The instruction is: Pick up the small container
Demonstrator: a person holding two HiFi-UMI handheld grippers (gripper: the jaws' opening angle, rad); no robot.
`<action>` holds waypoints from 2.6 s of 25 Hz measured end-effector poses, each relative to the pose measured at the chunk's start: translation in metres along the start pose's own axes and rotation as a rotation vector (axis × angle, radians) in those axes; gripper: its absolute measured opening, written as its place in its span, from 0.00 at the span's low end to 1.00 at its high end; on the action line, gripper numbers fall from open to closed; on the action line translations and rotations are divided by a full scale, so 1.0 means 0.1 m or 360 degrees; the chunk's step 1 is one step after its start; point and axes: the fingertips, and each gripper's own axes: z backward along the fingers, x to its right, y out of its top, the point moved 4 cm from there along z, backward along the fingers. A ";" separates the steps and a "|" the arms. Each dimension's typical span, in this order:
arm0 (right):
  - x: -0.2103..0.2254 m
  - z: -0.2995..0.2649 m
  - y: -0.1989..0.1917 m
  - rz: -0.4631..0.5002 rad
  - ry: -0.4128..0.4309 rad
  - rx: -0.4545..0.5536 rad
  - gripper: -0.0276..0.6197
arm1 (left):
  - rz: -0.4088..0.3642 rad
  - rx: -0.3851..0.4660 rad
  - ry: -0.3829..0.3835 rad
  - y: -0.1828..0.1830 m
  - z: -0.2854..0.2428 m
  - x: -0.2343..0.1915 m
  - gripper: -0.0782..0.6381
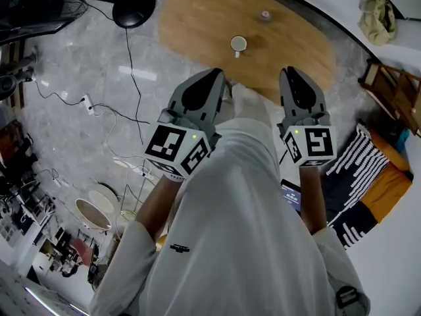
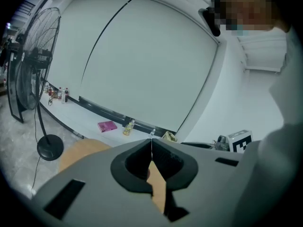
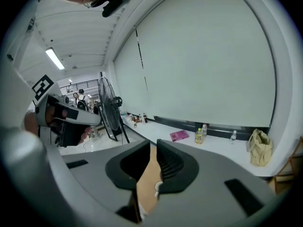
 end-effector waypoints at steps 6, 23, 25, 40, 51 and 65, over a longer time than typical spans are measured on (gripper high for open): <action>0.12 -0.26 -0.05 0.0026 0.0009 -0.0011 0.13 | -0.0025 -0.0065 0.0015 -0.08 -0.19 -0.09 0.14; 0.59 -0.94 -0.51 0.0025 0.0011 -0.0107 0.21 | 0.0072 -0.0248 0.0070 -0.50 -0.86 -0.45 0.14; 0.65 -1.03 -0.57 0.0030 0.0004 -0.0110 0.21 | 0.0082 -0.0260 0.0077 -0.54 -0.93 -0.49 0.14; 1.04 -1.65 -1.00 0.0047 0.0038 -0.0225 0.31 | 0.0155 -0.0320 0.0119 -0.81 -1.52 -0.79 0.14; 1.26 -2.12 -1.31 0.0034 0.0140 -0.0248 0.46 | 0.0229 -0.0361 0.0188 -1.00 -1.91 -1.00 0.14; 1.56 -2.57 -1.76 0.0095 0.0146 -0.0360 0.58 | 0.0237 -0.0431 0.0245 -1.25 -2.40 -1.21 0.14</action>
